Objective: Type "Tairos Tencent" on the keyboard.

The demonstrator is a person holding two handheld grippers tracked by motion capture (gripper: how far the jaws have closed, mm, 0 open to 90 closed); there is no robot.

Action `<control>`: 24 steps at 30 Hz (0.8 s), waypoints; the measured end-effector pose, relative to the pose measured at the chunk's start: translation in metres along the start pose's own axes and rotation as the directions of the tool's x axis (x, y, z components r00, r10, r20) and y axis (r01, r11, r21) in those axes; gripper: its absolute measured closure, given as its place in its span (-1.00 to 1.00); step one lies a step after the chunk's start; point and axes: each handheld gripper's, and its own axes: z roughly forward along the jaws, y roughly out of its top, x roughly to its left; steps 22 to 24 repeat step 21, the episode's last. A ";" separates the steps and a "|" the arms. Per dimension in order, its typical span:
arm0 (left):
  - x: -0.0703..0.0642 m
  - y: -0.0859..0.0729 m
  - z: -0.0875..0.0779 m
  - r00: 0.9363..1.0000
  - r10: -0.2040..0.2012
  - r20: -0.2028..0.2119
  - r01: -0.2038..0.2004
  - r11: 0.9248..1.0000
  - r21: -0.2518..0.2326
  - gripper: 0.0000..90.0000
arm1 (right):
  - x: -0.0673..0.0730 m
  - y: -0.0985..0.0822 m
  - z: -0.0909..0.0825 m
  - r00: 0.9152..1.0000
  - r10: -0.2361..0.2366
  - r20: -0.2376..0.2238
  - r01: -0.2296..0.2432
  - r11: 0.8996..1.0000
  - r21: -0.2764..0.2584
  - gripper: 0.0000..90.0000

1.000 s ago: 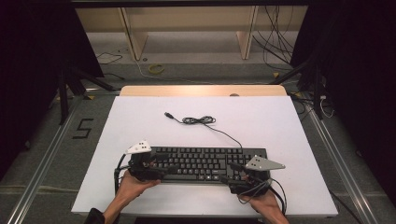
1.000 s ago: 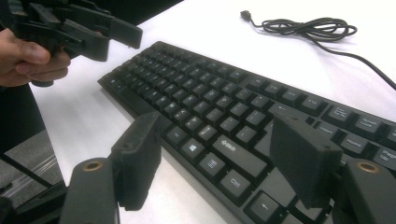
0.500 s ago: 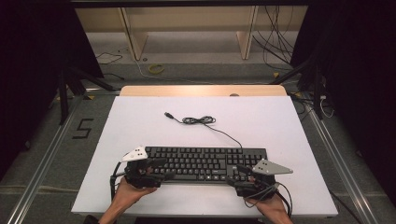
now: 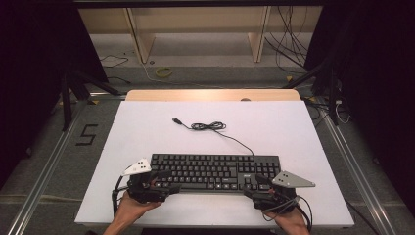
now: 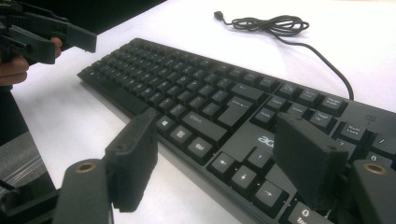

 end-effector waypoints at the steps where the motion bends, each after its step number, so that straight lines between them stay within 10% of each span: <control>1: 0.000 0.000 0.000 1.000 -0.003 -0.001 0.003 1.000 -0.003 -0.47 | 0.000 0.000 0.000 1.000 0.000 0.002 0.000 1.000 0.000 -0.30; 24: 0.001 0.001 0.000 1.000 0.000 -0.010 0.000 1.000 -0.006 -0.47 | 0.000 0.000 0.001 1.000 -0.004 0.005 0.004 1.000 -0.001 -0.30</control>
